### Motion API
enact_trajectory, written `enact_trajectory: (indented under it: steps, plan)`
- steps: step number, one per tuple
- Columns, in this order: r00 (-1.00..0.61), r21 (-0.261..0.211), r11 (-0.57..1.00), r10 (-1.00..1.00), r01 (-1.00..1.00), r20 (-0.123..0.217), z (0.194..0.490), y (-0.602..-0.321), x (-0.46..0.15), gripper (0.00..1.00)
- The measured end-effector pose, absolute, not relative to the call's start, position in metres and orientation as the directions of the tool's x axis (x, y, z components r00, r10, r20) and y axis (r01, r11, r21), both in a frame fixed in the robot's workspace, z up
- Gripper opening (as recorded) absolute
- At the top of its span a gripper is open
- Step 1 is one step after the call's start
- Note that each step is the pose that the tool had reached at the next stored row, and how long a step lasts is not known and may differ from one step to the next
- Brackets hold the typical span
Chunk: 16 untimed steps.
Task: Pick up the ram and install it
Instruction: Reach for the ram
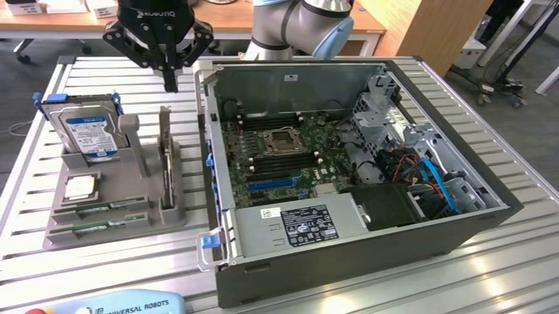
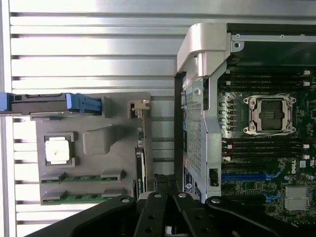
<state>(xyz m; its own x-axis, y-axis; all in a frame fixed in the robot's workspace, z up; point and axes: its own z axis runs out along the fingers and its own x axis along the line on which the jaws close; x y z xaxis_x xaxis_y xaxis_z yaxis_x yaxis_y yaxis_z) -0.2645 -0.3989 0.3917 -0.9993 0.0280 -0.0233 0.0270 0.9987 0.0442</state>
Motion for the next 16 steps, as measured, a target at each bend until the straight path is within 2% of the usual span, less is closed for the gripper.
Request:
enact_trajectory:
  steps: [16]
  plan:
    - [-1.000,0.044,0.999,0.020,0.019,-0.023,0.391,-0.399,-0.281,0.10]
